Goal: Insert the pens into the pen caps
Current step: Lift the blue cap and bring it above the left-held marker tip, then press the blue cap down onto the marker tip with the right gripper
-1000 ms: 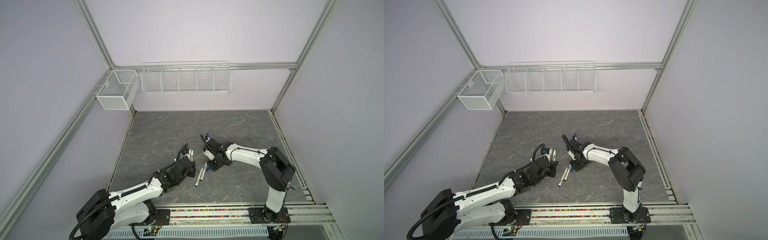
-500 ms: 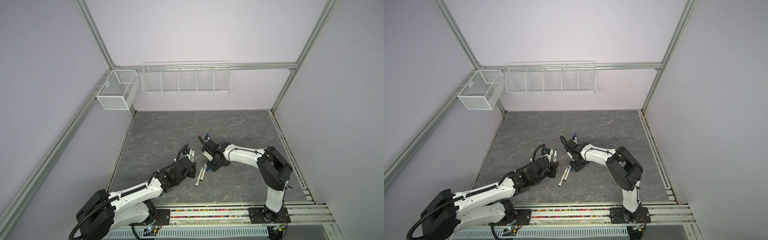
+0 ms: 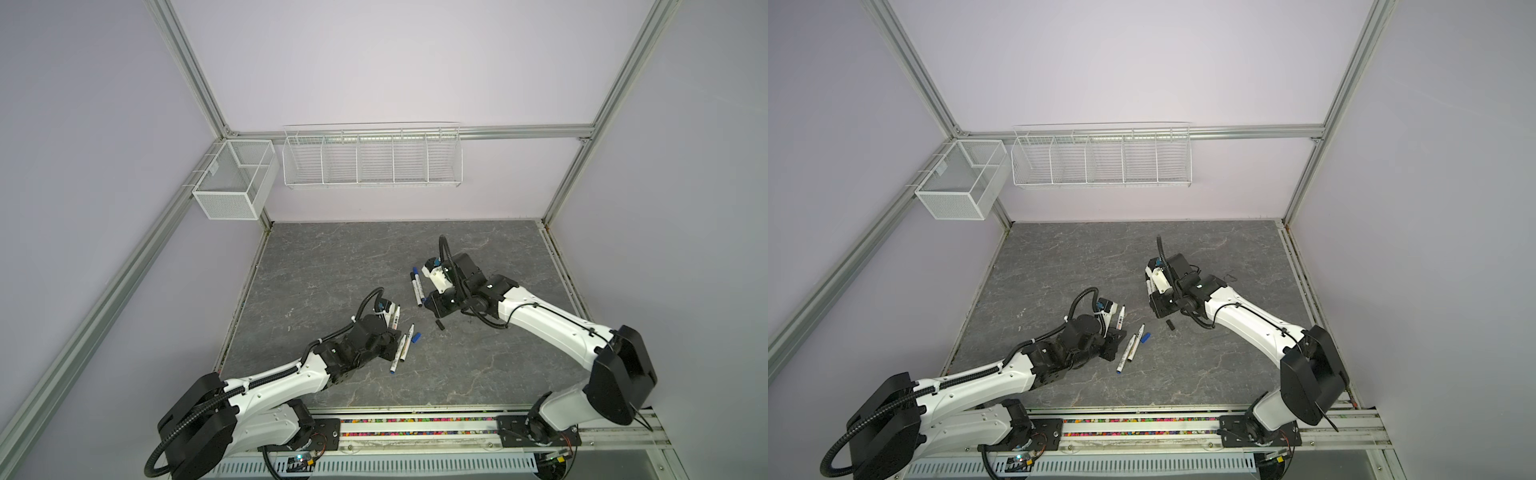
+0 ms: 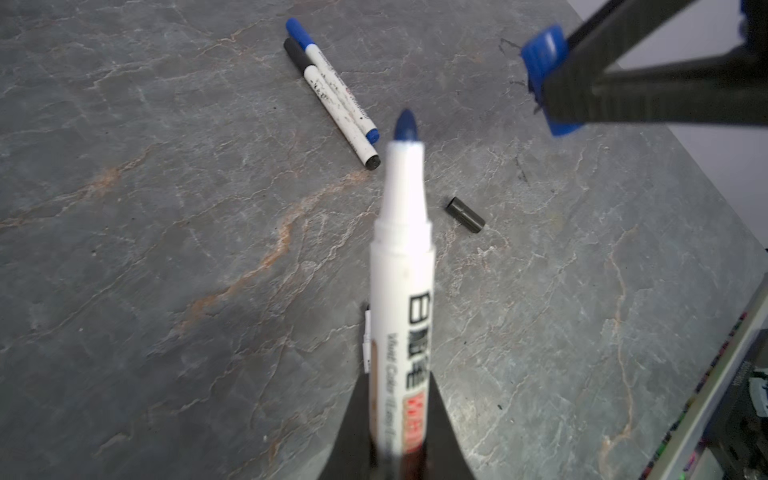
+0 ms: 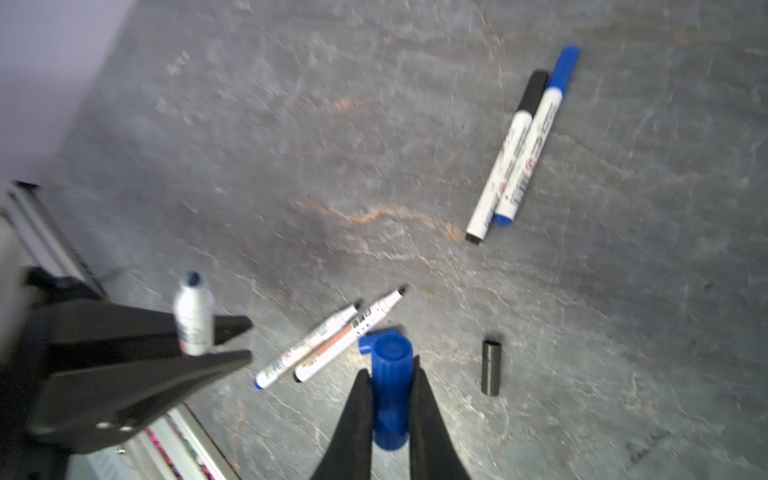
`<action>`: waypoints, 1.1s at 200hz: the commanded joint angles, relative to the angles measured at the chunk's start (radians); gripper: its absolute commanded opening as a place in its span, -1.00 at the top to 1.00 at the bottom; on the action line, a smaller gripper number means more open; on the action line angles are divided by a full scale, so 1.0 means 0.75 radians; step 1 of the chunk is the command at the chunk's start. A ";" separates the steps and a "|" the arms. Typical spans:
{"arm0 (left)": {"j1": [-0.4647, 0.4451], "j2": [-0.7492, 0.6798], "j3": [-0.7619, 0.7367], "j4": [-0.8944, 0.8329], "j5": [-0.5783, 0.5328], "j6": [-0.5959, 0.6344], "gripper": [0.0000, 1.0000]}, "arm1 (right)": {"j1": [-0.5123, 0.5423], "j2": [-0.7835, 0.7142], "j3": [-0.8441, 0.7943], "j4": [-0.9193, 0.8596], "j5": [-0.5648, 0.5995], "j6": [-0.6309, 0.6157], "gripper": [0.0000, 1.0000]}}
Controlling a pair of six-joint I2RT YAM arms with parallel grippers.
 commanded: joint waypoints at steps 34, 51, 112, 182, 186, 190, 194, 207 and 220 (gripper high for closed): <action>0.001 -0.027 0.034 0.082 0.091 0.055 1.00 | -0.018 -0.024 -0.037 0.339 -0.421 0.135 0.80; 0.001 -0.026 0.034 0.085 0.094 0.056 1.00 | -0.014 -0.003 -0.025 0.359 -0.471 0.143 0.80; -0.001 -0.031 0.032 0.091 0.094 0.055 1.00 | 0.015 0.058 -0.006 0.345 -0.507 0.125 0.79; -0.001 -0.039 0.026 0.094 0.092 0.055 1.00 | 0.021 0.085 -0.003 0.351 -0.485 0.127 0.78; -0.001 -0.041 0.025 0.095 0.092 0.055 1.00 | 0.022 0.086 -0.003 0.351 -0.482 0.127 0.79; -0.001 -0.041 0.026 0.095 0.095 0.056 1.00 | 0.022 0.088 -0.003 0.351 -0.479 0.130 0.78; -0.001 -0.041 0.026 0.094 0.096 0.056 1.00 | 0.023 0.087 -0.004 0.354 -0.476 0.129 0.78; -0.001 -0.047 0.021 0.096 0.094 0.057 1.00 | 0.021 0.091 0.000 0.367 -0.479 0.135 0.79; -0.001 -0.047 0.022 0.097 0.093 0.055 1.00 | 0.022 0.099 0.010 0.377 -0.481 0.141 0.78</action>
